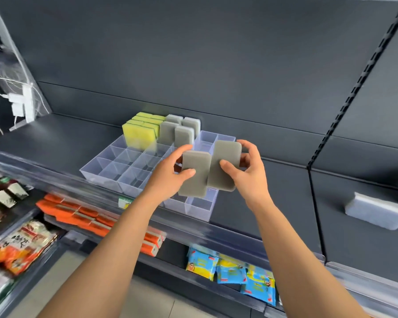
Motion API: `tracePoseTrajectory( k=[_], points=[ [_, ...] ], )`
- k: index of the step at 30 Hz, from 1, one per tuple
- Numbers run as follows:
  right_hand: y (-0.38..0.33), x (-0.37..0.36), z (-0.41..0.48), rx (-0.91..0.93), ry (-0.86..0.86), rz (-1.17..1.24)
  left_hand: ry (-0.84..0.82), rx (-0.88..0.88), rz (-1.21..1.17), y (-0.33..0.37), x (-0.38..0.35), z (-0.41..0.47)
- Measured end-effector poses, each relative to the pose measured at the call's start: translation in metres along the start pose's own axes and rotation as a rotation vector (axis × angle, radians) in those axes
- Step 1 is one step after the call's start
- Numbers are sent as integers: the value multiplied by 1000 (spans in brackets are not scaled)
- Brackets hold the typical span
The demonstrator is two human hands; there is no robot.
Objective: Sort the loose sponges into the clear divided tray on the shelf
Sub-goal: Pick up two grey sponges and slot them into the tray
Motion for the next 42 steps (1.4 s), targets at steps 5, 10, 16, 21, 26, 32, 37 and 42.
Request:
tracePoseTrajectory(
  k=[5,10,16,21,26,32,37,42],
  points=[
    [-1,-32,31,41,10,-26,32,23,-18,-25,32,17],
    [1,-62,71,73,-23,-75,122,53,13,-45,62,46],
    [8,-94,116,101,-70,-153,181,64,88,-60,90,85],
    [19,-112,139,92,-71,-198,237,68,123,-76,104,105],
    [22,-114,150,61,16,-186,226,51,101,-88,116,125],
    [14,-108,158,37,116,-223,110,-73,62,-74,114,155],
    [3,-84,162,47,222,-262,25,-202,56,-47,102,178],
    [-1,-50,165,51,292,-311,-31,-269,58,-18,77,198]
  ],
)
Point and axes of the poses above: each hand's wrist, its own z-axis towards the middle knuckle, its own x-axis out of the back of the hand, y = z × x, the point moved 7 cm from there along z, towards the middle knuckle, and after that the axes turned 7 degrees about -y, right-handed, at the moved point
